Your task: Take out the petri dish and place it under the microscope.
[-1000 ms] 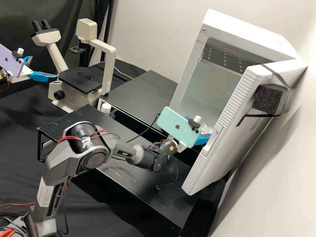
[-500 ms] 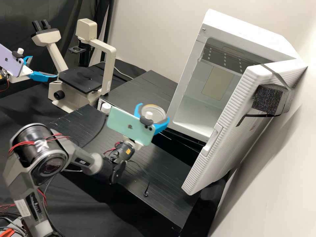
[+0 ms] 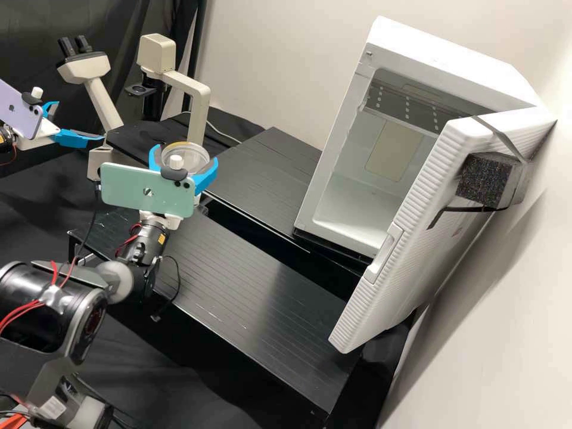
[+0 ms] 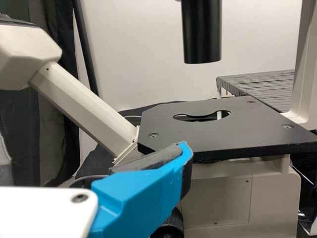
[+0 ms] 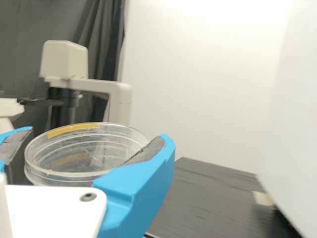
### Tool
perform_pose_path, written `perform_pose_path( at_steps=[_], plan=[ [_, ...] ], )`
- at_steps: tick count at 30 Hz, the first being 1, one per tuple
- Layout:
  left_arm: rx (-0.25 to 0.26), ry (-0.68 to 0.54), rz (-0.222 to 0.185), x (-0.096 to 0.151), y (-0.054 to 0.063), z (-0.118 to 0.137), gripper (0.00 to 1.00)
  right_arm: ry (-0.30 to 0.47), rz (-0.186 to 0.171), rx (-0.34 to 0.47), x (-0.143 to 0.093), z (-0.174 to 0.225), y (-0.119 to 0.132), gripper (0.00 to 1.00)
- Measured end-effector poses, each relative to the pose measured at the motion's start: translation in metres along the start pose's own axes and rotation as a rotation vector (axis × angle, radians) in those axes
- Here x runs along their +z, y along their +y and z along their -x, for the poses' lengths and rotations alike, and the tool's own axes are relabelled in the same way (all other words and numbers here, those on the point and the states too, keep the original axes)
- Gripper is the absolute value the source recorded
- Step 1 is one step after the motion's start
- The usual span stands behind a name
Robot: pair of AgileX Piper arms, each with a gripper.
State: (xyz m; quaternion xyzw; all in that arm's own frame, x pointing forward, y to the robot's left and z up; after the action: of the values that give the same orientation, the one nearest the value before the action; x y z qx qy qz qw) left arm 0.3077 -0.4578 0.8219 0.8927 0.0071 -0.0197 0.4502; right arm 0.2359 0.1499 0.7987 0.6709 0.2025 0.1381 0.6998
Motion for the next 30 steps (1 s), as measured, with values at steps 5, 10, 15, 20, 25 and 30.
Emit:
perform_pose_path(
  at_steps=[5, 10, 15, 20, 25, 30],
  plan=[
    [0.0, 0.0, 0.0, 0.0, 0.0, 0.0, 1.0, -0.008, 0.0, -0.063, -0.014, -0.024, -0.021, 0.0],
    [0.0, 0.0, 0.0, 0.0, 0.0, 0.0, 1.0, -0.007, -0.02, -0.126, -0.026, -0.044, -0.036, 0.0],
    [0.0, 0.0, 0.0, 0.0, 0.0, 0.0, 1.0, -0.003, -0.064, -0.14, -0.036, -0.065, -0.051, 0.0],
    [0.0, 0.0, 0.0, 0.0, 0.0, 0.0, 1.0, -0.034, -0.091, -0.147, -0.034, -0.091, -0.069, 0.0],
    [0.0, 0.0, 0.0, 0.0, 0.0, 0.0, 1.0, -0.081, -0.07, -0.172, -0.029, -0.111, -0.086, 0.0],
    [0.0, 0.0, 0.0, 0.0, 0.0, 0.0, 1.0, -0.093, -0.017, -0.199, -0.03, -0.129, -0.1, 0.0]
  ],
)
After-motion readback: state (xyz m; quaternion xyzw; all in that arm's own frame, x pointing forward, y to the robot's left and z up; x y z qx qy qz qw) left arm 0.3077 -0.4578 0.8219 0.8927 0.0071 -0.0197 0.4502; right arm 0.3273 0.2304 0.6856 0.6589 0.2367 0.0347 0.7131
